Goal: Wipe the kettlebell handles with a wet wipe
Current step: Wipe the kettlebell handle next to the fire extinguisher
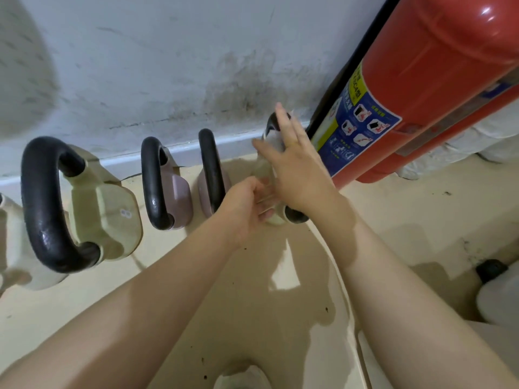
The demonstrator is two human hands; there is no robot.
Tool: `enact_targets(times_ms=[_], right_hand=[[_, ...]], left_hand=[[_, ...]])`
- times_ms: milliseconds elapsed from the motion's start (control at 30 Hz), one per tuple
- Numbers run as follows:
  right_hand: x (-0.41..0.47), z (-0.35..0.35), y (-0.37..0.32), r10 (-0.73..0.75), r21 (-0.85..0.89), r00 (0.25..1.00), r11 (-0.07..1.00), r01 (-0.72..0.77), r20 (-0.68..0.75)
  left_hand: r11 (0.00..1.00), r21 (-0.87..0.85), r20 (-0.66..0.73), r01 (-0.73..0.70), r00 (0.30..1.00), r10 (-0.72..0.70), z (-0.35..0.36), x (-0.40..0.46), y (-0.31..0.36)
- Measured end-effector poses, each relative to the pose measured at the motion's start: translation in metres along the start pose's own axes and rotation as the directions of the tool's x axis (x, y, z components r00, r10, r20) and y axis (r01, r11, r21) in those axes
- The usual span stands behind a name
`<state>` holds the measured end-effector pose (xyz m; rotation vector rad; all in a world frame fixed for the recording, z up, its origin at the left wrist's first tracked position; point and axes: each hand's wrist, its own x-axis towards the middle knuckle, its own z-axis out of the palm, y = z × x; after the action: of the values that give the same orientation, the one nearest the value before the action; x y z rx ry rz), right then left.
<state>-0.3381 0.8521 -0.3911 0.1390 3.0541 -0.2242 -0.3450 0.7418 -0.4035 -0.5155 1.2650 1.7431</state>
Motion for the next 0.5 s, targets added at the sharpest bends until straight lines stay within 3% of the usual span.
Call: enact_targets(times_ms=[100, 200, 267, 400, 500], right_hand=[[-0.005, -0.008, 0.0, 0.147, 0.288, 0.988, 0.945, -0.152, 0.039], [0.018, -0.022, 0.007, 0.286, 0.524, 0.937, 0.777, -0.349, 0.199], [0.025, -0.027, 0.006, 0.342, 0.538, 0.904, 0.726, -0.428, 0.258], [-0.017, -0.012, -0.01, 0.518, 0.46, 0.839, 0.712, -0.531, 0.165], [-0.039, -0.01, -0.014, 0.56, 0.555, 0.809, 0.622, -0.553, 0.178]], left_hand=[[0.999, 0.004, -0.011, -0.054, 0.998, 0.054, 0.0, 0.001, 0.004], [0.997, 0.001, 0.004, -0.081, 0.997, 0.081, 0.005, -0.001, 0.011], [0.995, 0.009, 0.005, -0.096, 0.995, 0.096, 0.003, -0.001, 0.013], [0.993, 0.019, -0.011, -0.119, 0.993, 0.119, 0.001, -0.003, 0.017], [0.992, 0.013, -0.024, -0.125, 0.992, 0.125, 0.008, -0.005, 0.02]])
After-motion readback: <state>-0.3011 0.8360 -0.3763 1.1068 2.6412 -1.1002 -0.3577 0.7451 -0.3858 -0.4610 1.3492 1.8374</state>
